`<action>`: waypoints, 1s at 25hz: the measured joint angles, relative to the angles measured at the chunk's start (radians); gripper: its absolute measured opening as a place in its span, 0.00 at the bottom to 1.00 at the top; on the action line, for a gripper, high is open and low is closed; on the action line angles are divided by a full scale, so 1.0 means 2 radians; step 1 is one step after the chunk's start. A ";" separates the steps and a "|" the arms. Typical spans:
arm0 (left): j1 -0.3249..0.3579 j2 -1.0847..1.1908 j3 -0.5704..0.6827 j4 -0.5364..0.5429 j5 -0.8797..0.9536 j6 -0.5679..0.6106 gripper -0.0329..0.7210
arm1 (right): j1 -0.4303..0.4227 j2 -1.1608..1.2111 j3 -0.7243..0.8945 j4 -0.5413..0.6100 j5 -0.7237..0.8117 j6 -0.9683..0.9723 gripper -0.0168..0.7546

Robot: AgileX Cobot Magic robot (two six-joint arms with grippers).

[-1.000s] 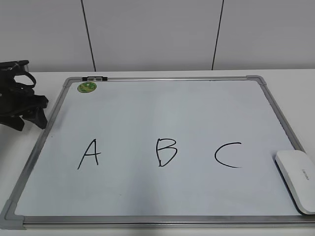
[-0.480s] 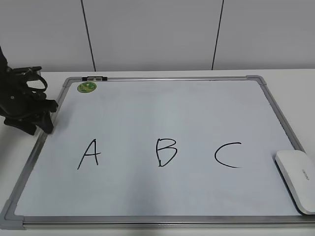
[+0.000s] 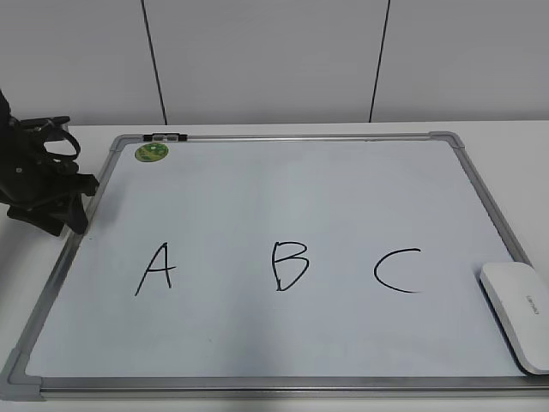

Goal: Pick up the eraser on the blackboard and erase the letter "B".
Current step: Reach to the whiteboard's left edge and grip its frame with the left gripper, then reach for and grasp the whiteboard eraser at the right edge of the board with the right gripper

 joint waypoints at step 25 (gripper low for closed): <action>0.000 0.020 -0.011 -0.013 0.015 -0.007 0.09 | 0.000 0.000 0.000 0.003 0.000 0.000 0.76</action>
